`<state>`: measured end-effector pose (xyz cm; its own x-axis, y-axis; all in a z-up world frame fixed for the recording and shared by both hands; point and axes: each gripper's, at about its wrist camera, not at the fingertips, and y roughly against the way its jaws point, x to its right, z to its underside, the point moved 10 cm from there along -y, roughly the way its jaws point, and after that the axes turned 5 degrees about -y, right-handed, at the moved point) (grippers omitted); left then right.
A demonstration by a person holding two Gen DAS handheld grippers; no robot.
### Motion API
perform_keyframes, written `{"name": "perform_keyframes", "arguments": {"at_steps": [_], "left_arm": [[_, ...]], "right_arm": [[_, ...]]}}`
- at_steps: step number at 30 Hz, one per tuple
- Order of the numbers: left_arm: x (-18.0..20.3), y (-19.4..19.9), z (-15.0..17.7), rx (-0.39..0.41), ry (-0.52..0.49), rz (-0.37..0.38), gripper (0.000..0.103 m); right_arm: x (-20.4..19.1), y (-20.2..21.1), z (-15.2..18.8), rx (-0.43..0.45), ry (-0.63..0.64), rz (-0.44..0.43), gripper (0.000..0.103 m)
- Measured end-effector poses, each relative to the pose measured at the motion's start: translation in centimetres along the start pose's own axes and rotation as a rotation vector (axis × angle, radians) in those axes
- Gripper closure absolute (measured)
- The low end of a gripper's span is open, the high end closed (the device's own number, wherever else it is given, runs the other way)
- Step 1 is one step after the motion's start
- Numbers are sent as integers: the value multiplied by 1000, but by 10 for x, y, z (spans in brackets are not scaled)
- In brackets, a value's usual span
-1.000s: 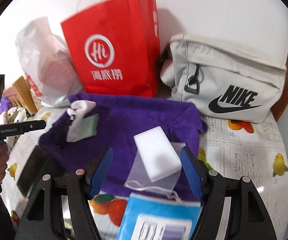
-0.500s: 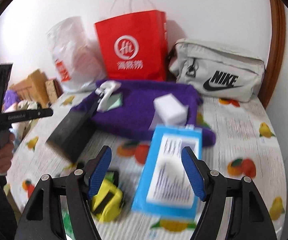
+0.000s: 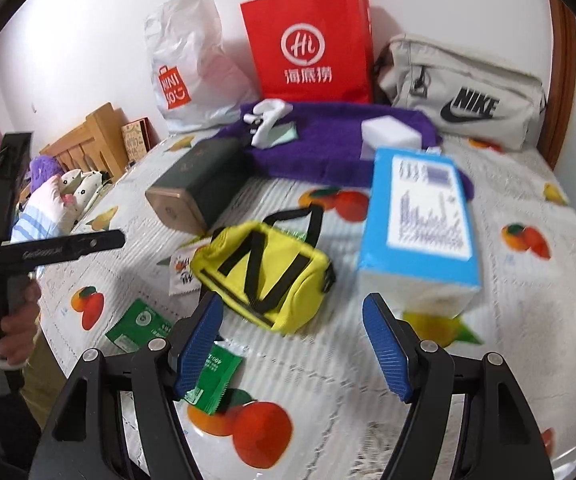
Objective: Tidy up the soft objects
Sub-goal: 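Grasp the yellow bag by its black strap with the right gripper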
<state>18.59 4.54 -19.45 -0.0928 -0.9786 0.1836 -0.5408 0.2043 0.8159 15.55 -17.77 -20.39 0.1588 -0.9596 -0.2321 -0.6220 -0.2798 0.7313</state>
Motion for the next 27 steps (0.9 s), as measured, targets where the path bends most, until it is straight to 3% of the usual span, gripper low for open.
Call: {"name": "perform_keyframes", "arguments": {"at_steps": [3,5,7,11,13,14,17,22,27], "left_arm": [[-4,1,12,-3,6,12,49],[-7,0,17,-5,11,7,49],[-10,-2,19,0,6,1,49],[-12,-6,17,29,-17,-13,49],[-9,-11,17,22,-12,21,49],[-8,-14,17,16,-7,42,49],[-1,-21,17,6,-8,81,49],[20,-35,11,-17,-79,108,43],[39,-55,1,-49,-158,107,42]], "right_arm": [[1,-11,2,-6,-31,9,34],[2,-17,1,-10,-57,-3,47],[5,-23,1,-13,-94,-10,52],[13,-36,-2,-6,-191,6,52],[13,-45,-1,-19,-213,4,55],[13,-49,-1,-19,-221,12,61],[10,-58,-1,-25,-212,5,75],[10,-46,-6,0,-194,-12,84],[15,-21,-5,27,-159,-7,85]]}}
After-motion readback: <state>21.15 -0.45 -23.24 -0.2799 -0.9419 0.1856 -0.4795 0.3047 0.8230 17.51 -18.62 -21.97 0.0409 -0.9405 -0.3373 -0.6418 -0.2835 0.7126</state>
